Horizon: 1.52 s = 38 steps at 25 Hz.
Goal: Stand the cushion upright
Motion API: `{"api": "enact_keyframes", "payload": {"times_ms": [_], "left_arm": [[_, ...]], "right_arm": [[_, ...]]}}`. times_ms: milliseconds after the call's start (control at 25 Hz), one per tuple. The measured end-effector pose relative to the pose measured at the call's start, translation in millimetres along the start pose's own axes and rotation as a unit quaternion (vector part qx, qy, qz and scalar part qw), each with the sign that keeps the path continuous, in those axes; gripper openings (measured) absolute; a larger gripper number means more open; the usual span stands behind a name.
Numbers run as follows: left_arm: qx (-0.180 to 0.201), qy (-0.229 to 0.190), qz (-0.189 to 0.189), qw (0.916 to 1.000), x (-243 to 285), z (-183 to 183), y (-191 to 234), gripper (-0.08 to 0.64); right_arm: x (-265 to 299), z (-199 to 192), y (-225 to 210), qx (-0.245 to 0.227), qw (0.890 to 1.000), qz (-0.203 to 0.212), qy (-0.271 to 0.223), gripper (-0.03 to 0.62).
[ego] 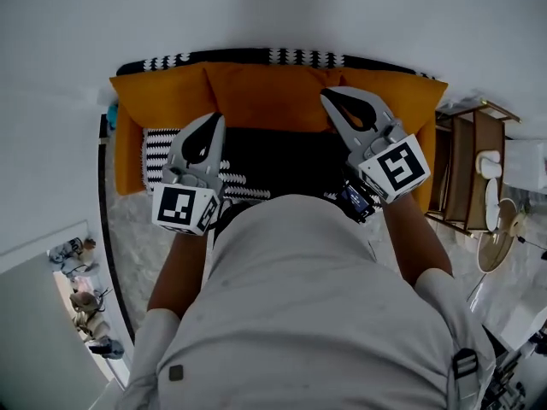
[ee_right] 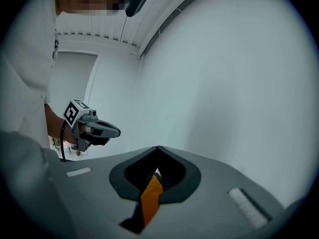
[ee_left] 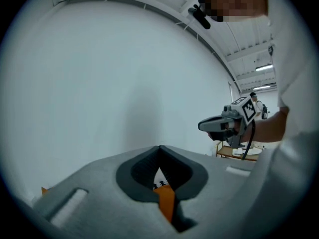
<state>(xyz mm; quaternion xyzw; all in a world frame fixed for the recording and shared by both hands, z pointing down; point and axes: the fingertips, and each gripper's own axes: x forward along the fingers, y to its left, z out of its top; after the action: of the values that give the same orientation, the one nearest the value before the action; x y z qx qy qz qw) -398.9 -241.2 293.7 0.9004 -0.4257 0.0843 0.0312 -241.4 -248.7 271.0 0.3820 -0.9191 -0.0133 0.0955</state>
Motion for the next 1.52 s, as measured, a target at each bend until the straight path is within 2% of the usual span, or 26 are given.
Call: {"api": "enact_keyframes", "payload": {"times_ms": [280, 440, 600, 720, 880, 1120, 1520], "left_arm": [[0.014, -0.032, -0.052, 0.998, -62.6, 19.7, 26.8, 0.003], [0.024, -0.029, -0.084, 0.9957, -107.9, -5.2, 49.4, 0.003], [0.024, -0.02, -0.109, 0.9935, -149.8, -34.5, 62.6, 0.003], [0.011, -0.015, -0.112, 0.9935, -176.4, -47.6, 67.4, 0.003], [0.003, -0.02, -0.107, 0.9941, -207.3, -53.0, 64.8, 0.003], [-0.001, -0.027, -0.108, 0.9938, -242.3, -45.3, 34.1, 0.003], [0.003, -0.022, -0.111, 0.9936, -270.5, -50.4, -98.7, 0.003]], "right_arm": [[1.5, 20.6, 71.7, 0.003, 0.998, -0.057, -0.002, 0.011], [1.9, 15.7, 126.4, 0.037, 0.994, -0.102, -0.005, 0.011], [-4.8, 8.9, 183.1, 0.039, 0.991, -0.13, 0.007, 0.011], [-14.5, 3.6, 213.6, 0.05, 0.989, -0.141, 0.019, 0.011], [-26.0, 6.3, 243.0, 0.041, 0.989, -0.139, 0.025, 0.011], [-61.6, 13.8, 275.3, 0.032, 0.99, -0.133, 0.022, 0.011], [-171.8, -18.9, 309.3, 0.039, 0.994, -0.102, 0.021, 0.011]]}}
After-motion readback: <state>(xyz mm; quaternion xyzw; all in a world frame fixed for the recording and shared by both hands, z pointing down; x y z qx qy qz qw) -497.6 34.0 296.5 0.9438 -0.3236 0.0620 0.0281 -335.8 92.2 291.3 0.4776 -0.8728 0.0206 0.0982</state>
